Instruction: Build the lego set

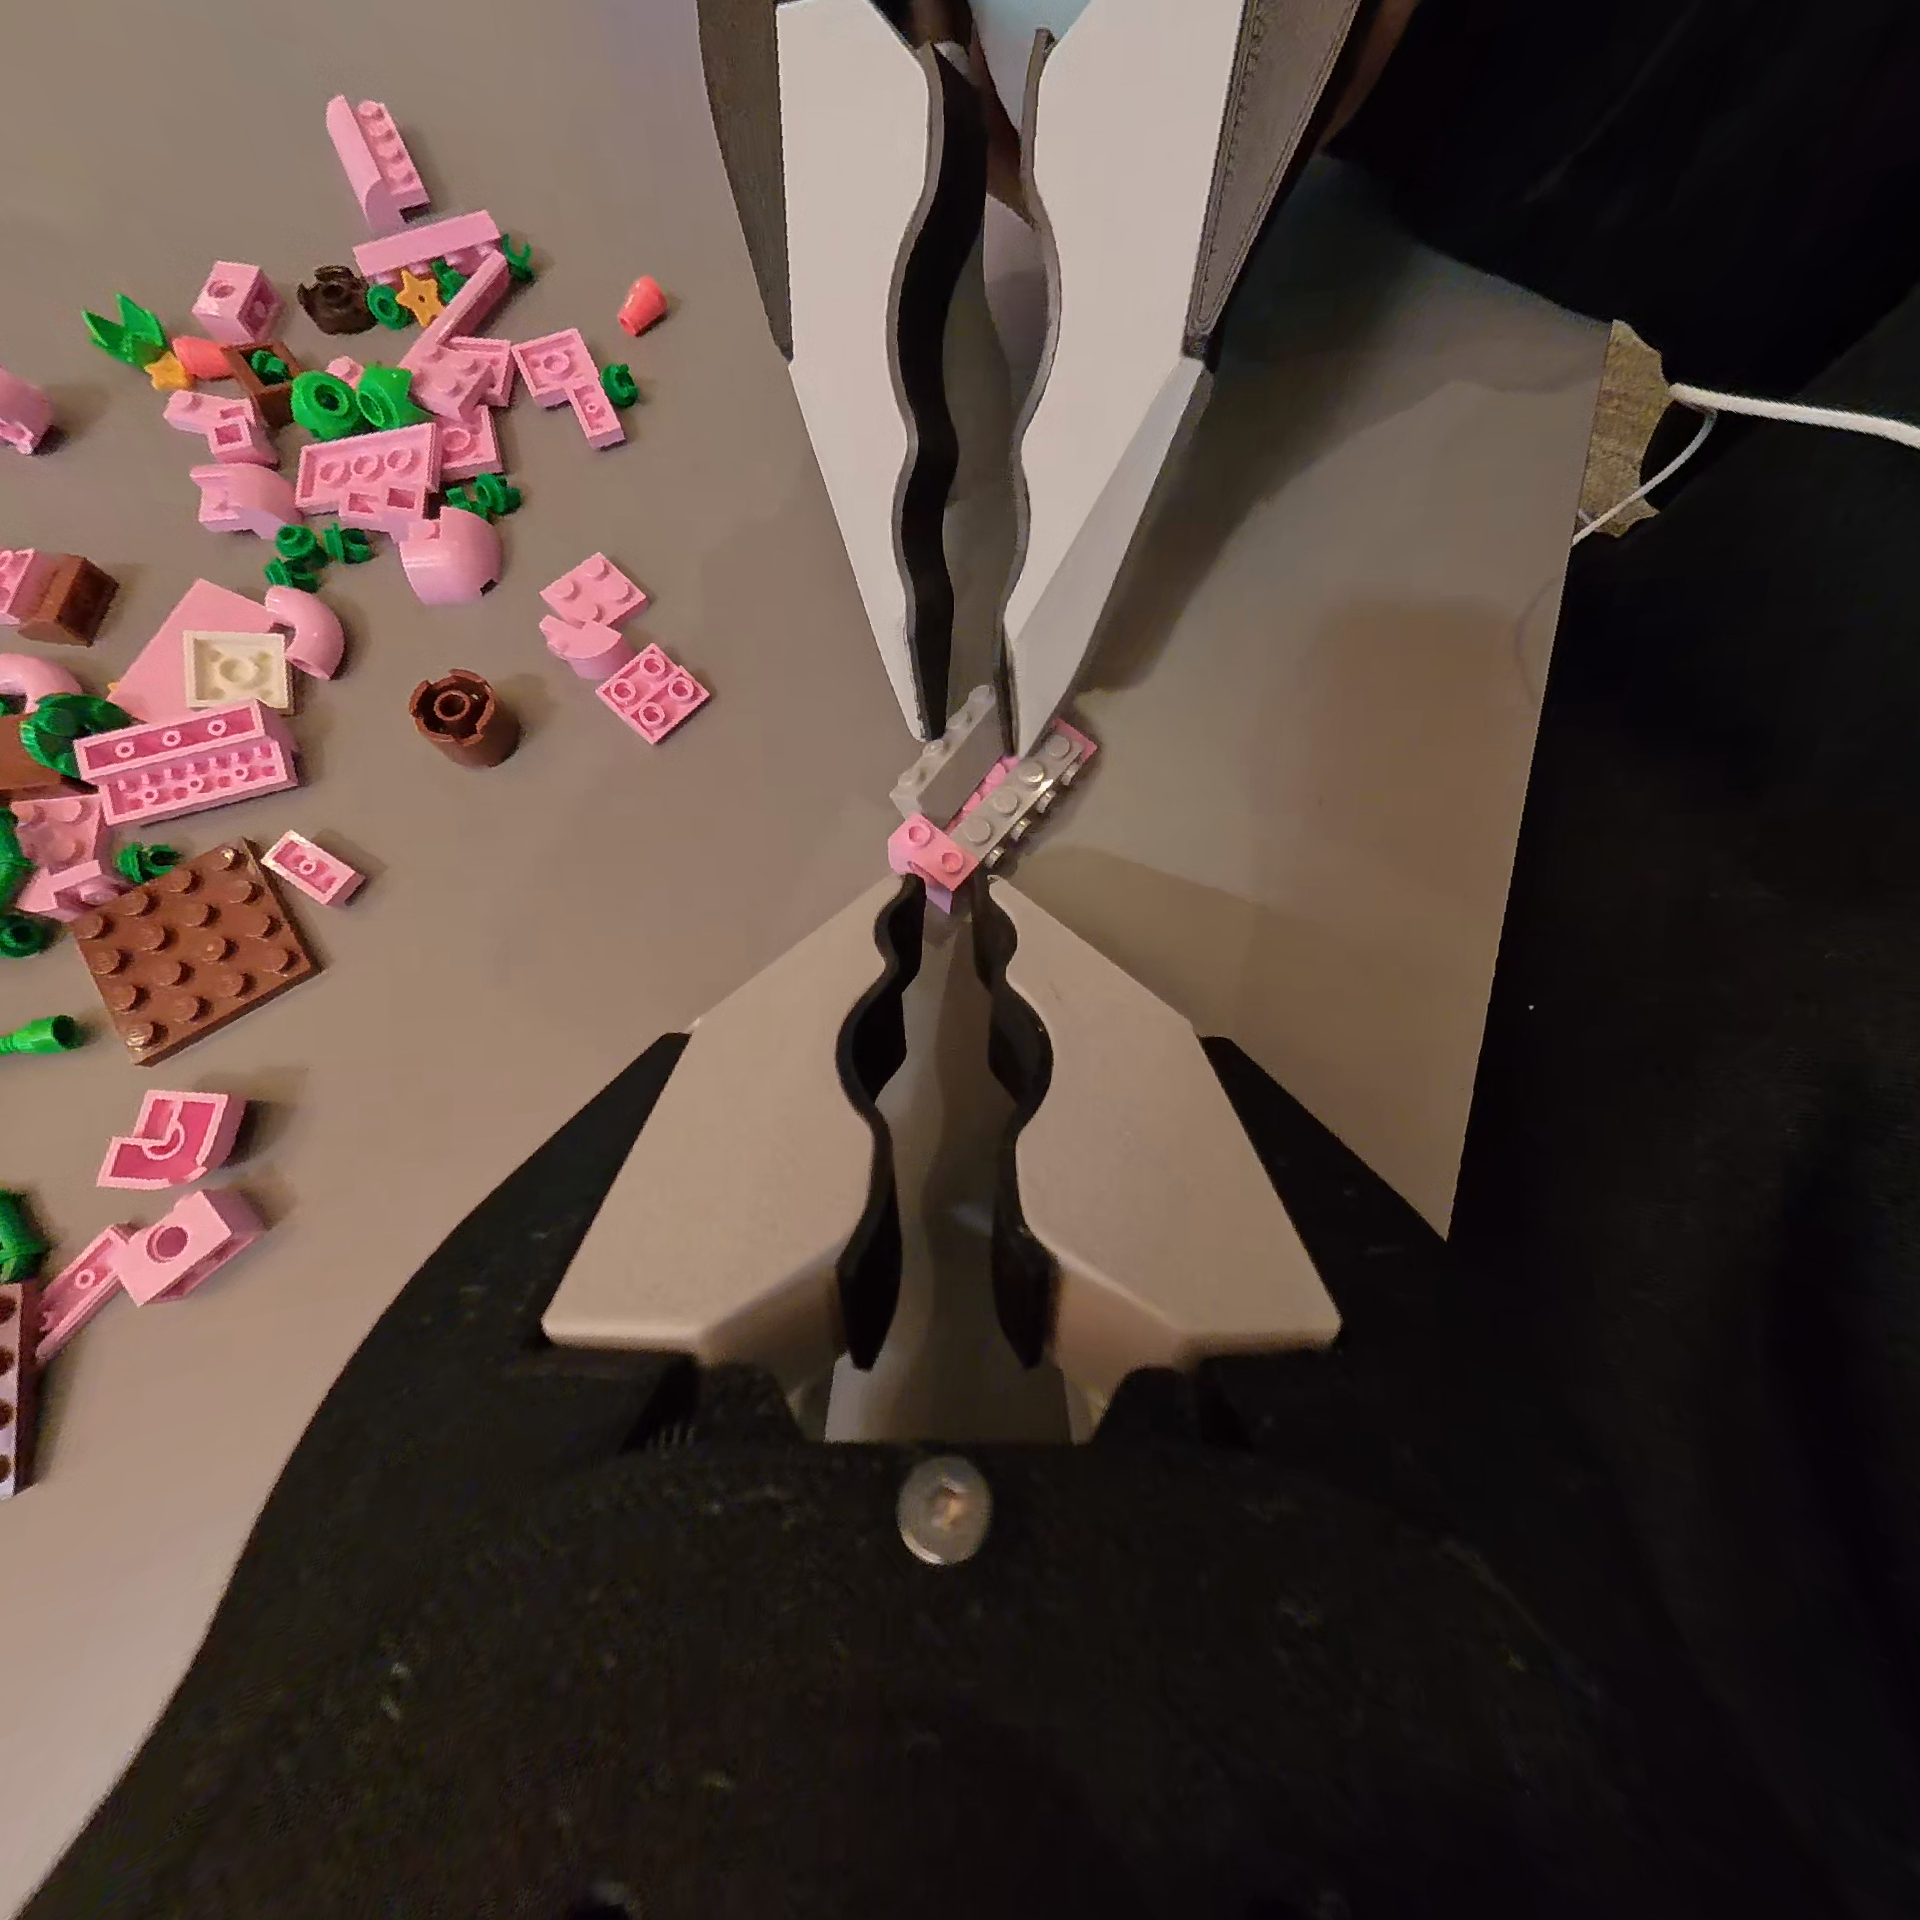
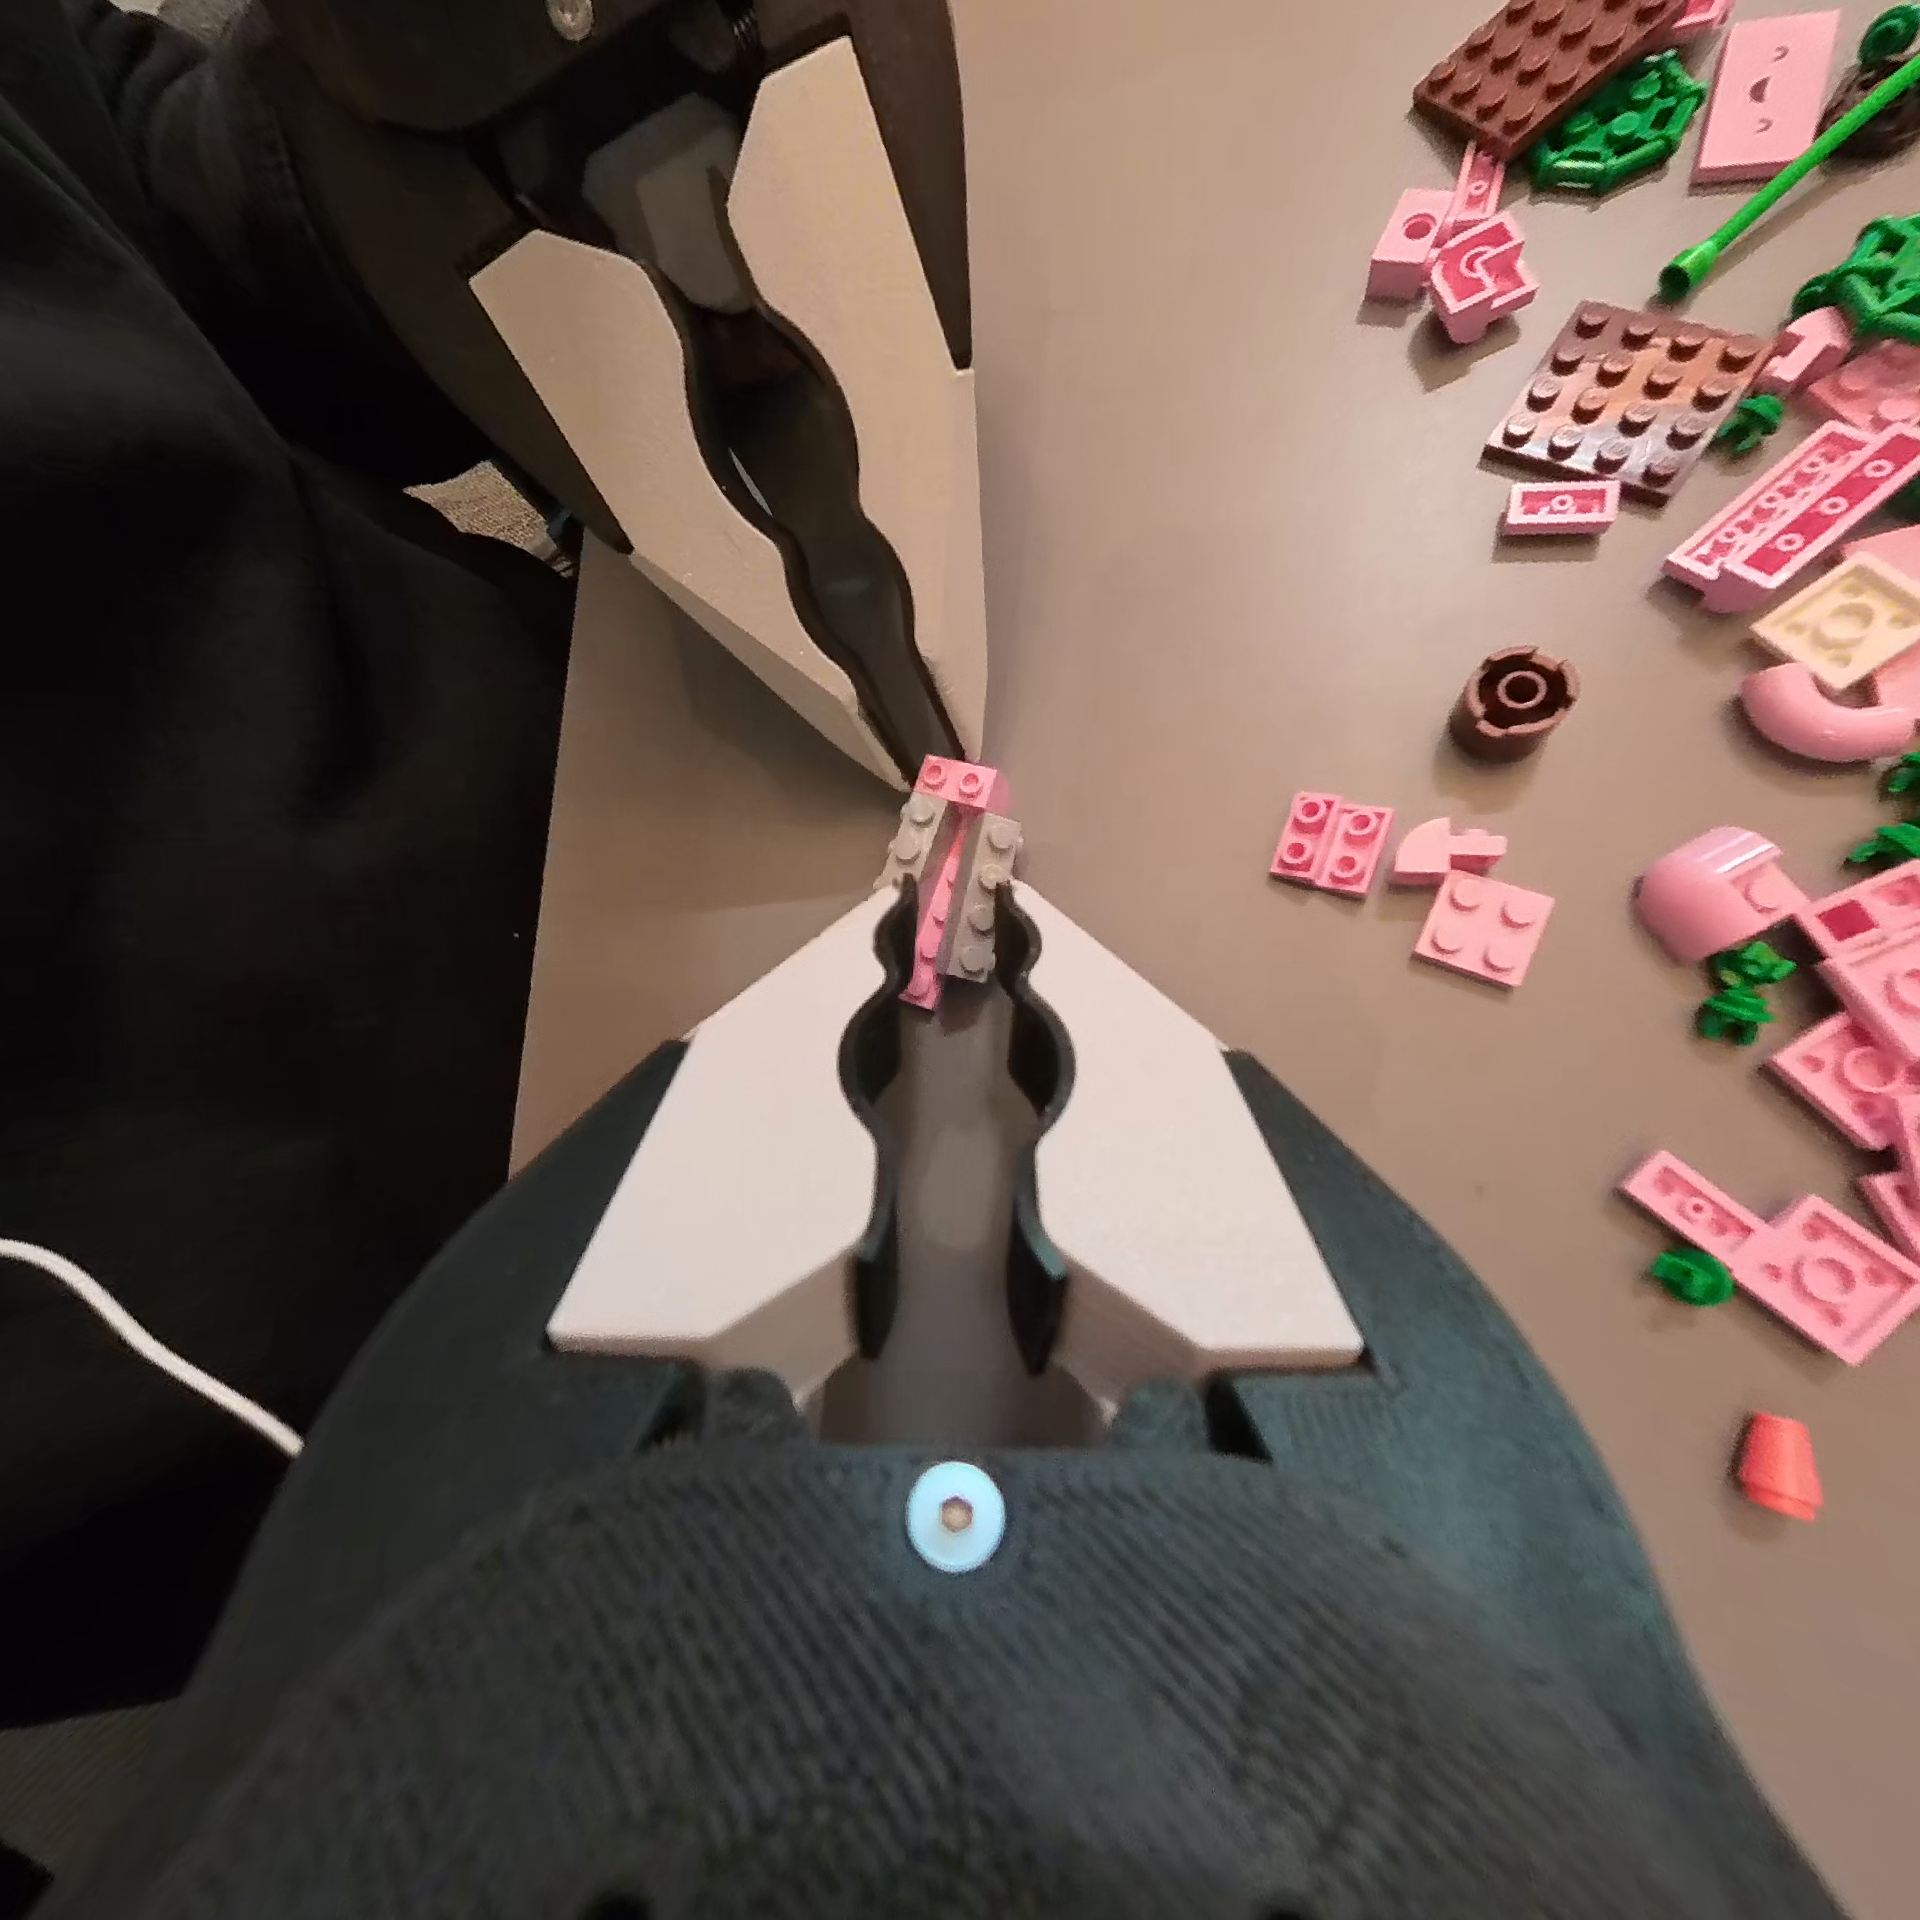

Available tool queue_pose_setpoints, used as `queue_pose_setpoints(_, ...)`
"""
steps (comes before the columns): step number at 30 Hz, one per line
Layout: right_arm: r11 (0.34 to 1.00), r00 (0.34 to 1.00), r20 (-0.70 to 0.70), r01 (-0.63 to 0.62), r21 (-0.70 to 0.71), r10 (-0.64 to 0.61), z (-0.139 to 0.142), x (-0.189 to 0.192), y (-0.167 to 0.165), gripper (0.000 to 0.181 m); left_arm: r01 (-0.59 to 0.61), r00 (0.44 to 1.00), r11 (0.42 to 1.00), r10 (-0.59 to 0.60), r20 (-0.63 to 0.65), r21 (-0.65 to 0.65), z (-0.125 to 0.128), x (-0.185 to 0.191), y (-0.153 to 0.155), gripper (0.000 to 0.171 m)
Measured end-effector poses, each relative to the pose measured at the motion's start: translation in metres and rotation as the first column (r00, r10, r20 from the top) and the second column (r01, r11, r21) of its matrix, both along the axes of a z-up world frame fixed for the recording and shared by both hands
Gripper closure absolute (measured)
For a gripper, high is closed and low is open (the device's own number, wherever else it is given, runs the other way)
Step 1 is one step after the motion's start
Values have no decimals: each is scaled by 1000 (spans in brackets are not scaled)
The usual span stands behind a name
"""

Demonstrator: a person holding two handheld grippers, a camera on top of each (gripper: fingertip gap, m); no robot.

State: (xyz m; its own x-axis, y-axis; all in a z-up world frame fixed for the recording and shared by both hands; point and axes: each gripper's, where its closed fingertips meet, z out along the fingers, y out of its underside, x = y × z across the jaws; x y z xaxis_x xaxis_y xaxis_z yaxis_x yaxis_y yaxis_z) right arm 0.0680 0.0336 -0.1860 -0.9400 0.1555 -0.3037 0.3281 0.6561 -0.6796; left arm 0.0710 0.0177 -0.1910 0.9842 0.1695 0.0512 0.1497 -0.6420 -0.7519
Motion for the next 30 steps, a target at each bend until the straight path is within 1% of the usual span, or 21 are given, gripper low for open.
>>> queue_pose_setpoints(8,1000,999,30,-17,-23,18,3,4,-1,169,0,1000,1000,0,-1,-6,-1,0,0,165)
queue_pose_setpoints(9,999,999,36,-18,-27,19,4,4,-1,169,3,1000,1000,-3,-1,-7,-1,0,0,162)
queue_pose_setpoints(11,999,999,44,-16,-28,18,4,4,0,169,25,1000,1000,-25,1,-6,-1,4,1,146)
queue_pose_setpoints(13,1000,999,51,-18,-24,19,2,5,0,169,15,1000,1000,-15,-13,-14,-2,3,0,139)
queue_pose_setpoints(15,1000,999,43,-15,-21,16,2,4,1,169,2,1000,999,-3,-29,-32,-4,1,0,145)
queue_pose_setpoints(20,998,1000,14,28,-49,-27,9,-8,7,169,0,999,999,-3,-48,-53,-7,1,0,144)
queue_pose_setpoints(23,998,999,5,53,-33,-53,6,-16,15,166,-2,999,999,0,-44,-47,-6,0,0,145)
queue_pose_setpoints(30,999,999,22,-35,-4,35,-5,-2,14,151,-2,999,999,0,-38,-36,-4,0,0,145)
